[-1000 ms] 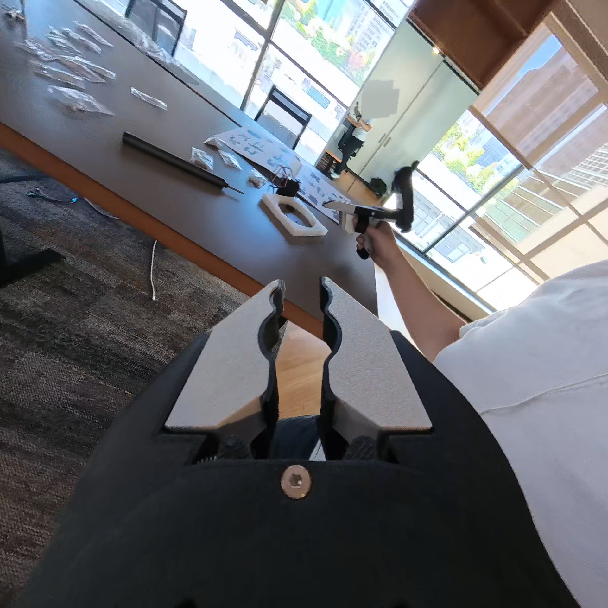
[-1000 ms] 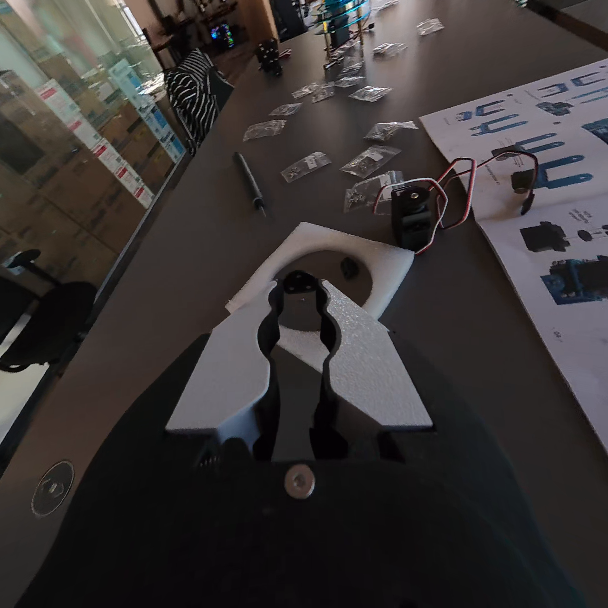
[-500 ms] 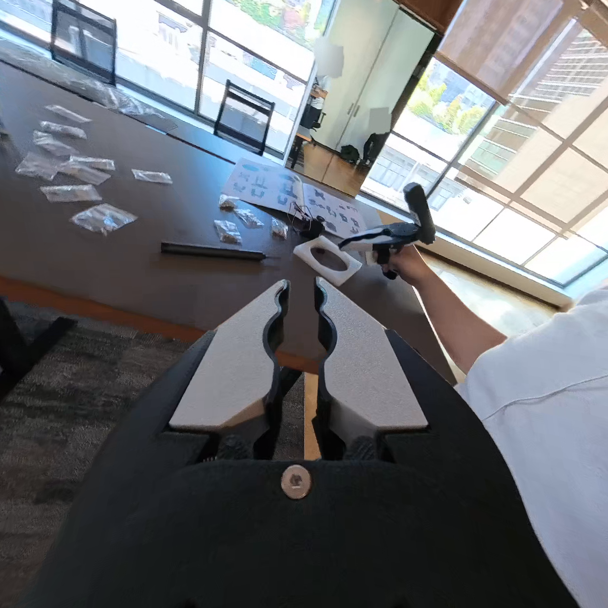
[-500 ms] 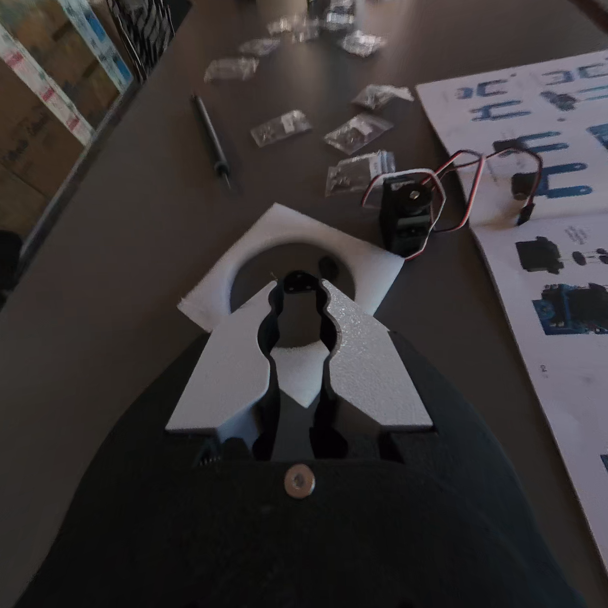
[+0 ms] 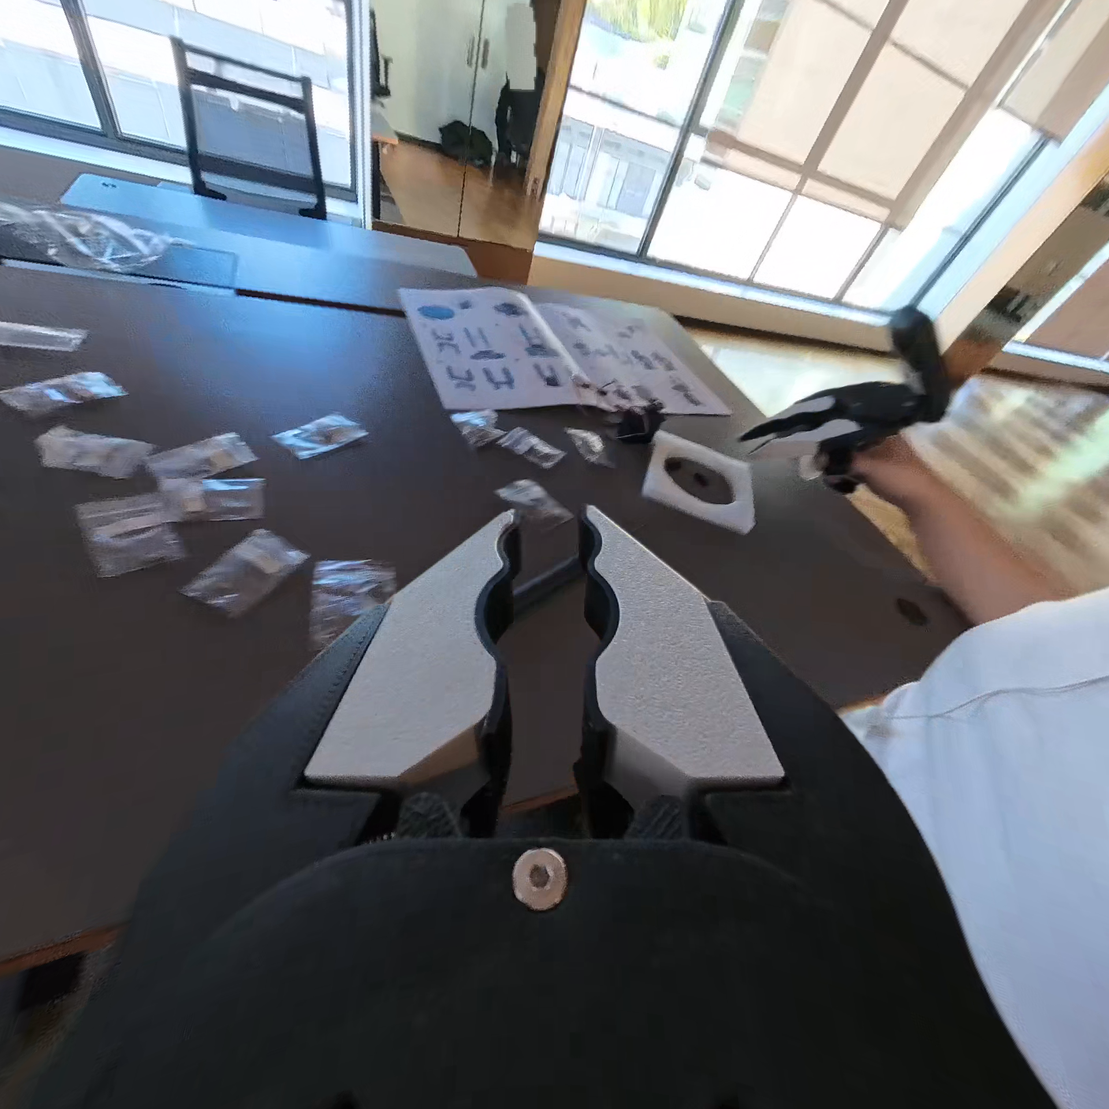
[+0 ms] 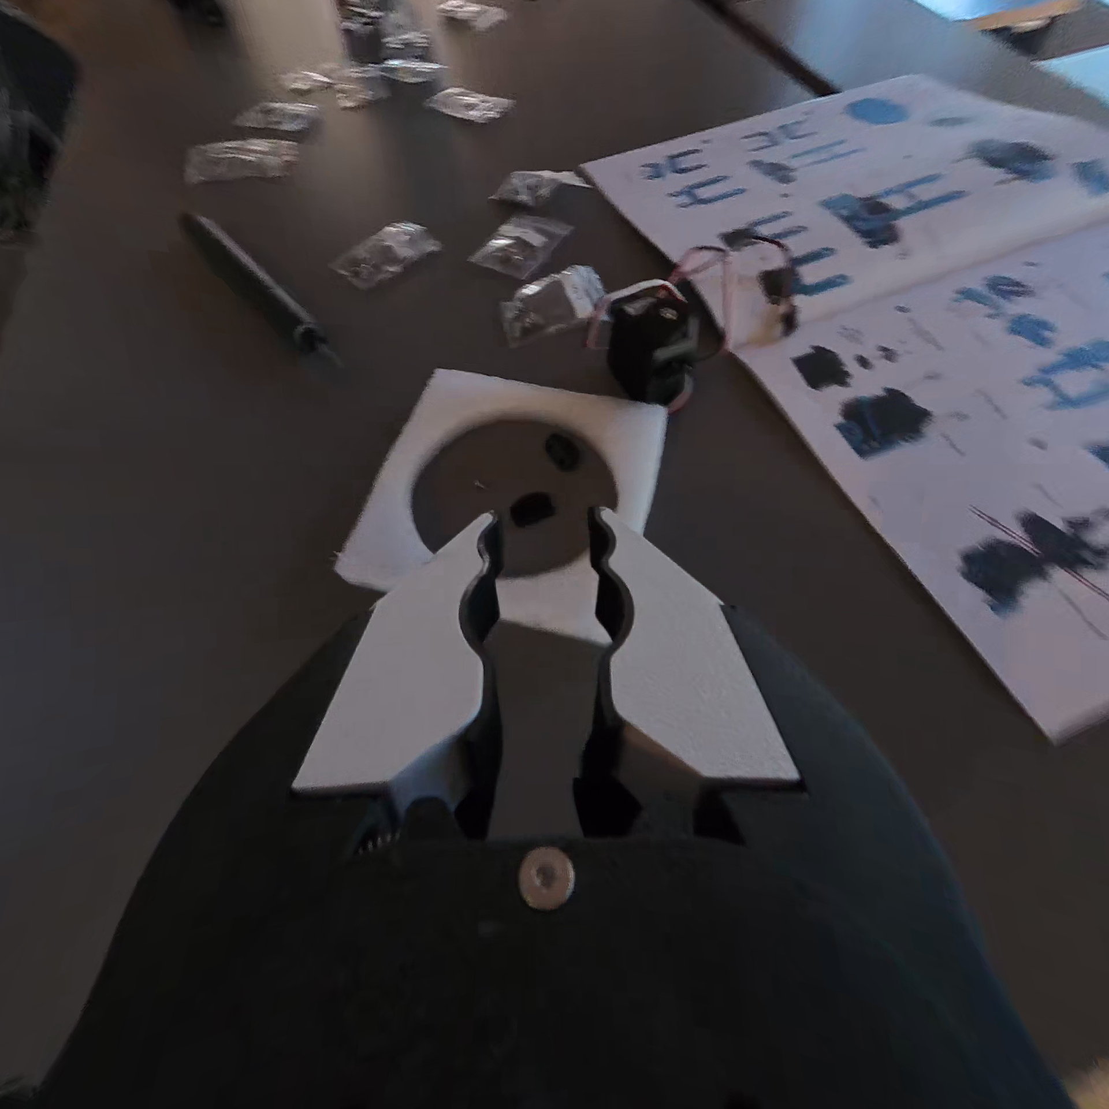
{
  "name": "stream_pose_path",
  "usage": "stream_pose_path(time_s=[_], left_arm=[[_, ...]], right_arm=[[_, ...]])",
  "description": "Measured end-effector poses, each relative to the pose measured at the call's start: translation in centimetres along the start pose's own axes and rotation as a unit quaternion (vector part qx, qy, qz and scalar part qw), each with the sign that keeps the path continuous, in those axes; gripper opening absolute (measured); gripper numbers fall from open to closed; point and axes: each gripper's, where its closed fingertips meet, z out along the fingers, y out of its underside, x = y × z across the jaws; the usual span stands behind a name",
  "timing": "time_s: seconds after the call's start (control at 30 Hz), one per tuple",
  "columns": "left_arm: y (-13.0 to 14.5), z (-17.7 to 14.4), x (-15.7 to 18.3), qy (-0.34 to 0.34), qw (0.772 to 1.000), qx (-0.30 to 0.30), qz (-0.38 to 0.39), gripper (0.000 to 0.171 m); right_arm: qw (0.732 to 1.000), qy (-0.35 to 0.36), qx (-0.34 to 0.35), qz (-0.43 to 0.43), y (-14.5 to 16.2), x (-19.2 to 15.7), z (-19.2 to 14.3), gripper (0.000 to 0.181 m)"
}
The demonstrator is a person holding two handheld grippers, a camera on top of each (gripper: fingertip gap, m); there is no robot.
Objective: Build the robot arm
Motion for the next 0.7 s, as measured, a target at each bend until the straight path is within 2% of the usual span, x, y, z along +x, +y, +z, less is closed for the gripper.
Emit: stream_pose_path(time_s=[0.1,0.2,0.27,0.33,0.53,0.7], left_arm=[[0.1,-2.2,-5.8,-0.014,0.998,-0.029,0.045,0.02],[0.3,-3.6,-11.0,-0.041,0.994,-0.034,0.093,0.021],[0.6,-3.5,-12.8,-0.024,0.994,-0.043,0.094,0.023],[0.9,-2.8,-13.6,0.006,0.994,-0.053,0.094,0.024],[2.1,-0.1,-14.7,0.045,0.992,-0.064,0.098,0.025],[3.8,1.2,-14.5,0.078,0.985,-0.105,0.113,0.027]], right_arm=[[0.993,0.114,0.027,0.034,0.6,0.8,-2.1,0.029],[0.971,0.189,0.12,0.084,-0.9,0.1,-3.5,0.028],[0.949,0.25,0.171,0.09,-1.6,-0.3,-4.6,0.028],[0.929,0.31,0.188,0.078,-1.7,-0.7,-5.4,0.032],[0.892,0.439,0.105,-0.02,-0.1,-1.0,-6.9,0.042],[0.879,0.468,0.082,-0.048,0.5,-1.2,-7.0,0.042]])
